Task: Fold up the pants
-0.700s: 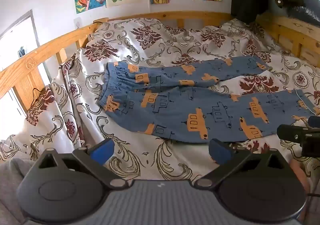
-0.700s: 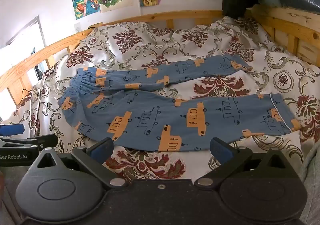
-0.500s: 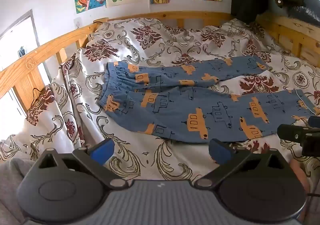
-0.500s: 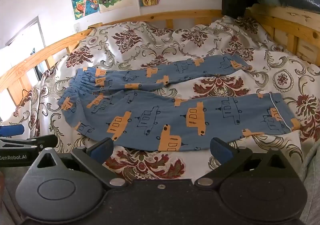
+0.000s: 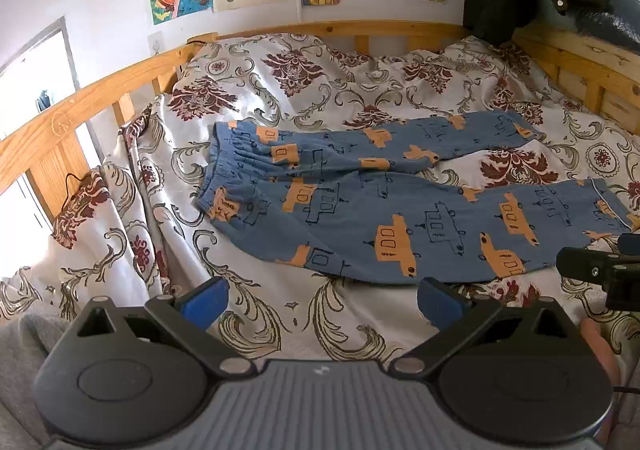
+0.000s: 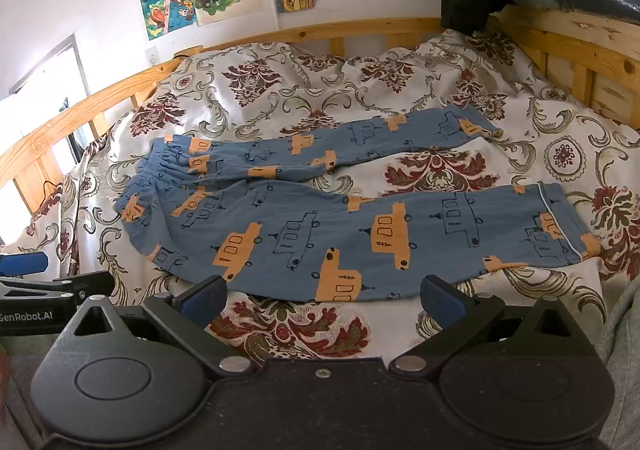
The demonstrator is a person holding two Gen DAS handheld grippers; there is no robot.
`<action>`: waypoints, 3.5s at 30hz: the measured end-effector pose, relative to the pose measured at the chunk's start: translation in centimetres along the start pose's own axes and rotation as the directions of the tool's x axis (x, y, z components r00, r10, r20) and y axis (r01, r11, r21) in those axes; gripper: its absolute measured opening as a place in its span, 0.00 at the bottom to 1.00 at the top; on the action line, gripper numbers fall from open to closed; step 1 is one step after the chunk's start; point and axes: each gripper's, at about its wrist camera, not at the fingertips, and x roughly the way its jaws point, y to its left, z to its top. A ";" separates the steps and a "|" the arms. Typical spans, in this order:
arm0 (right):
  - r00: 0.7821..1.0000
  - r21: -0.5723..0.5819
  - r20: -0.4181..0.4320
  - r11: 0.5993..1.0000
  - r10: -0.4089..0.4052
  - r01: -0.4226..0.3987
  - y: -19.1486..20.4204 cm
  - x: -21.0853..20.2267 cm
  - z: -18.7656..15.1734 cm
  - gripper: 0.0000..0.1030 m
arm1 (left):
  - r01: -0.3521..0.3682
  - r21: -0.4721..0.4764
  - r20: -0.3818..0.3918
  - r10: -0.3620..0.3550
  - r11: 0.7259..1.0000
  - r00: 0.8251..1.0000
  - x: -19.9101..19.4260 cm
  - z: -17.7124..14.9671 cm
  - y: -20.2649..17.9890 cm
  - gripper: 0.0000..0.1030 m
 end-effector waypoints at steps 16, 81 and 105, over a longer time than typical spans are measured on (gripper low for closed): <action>1.000 0.003 -0.004 1.000 0.001 -0.001 -0.1 0.1 0.0 0.99 | 0.001 -0.001 -0.003 -0.001 1.000 1.000 0.0 0.0 0.0 1.00; 0.917 -0.375 -0.261 0.843 0.302 -0.385 -6.5 32.3 23.9 0.99 | 0.439 0.433 -0.144 -0.420 0.788 0.896 32.5 25.8 2.1 1.00; 0.824 -0.575 -0.494 0.606 0.277 -0.549 -3.7 43.8 27.1 0.02 | 0.598 0.438 -0.561 -0.316 0.671 0.765 44.1 25.6 1.6 0.01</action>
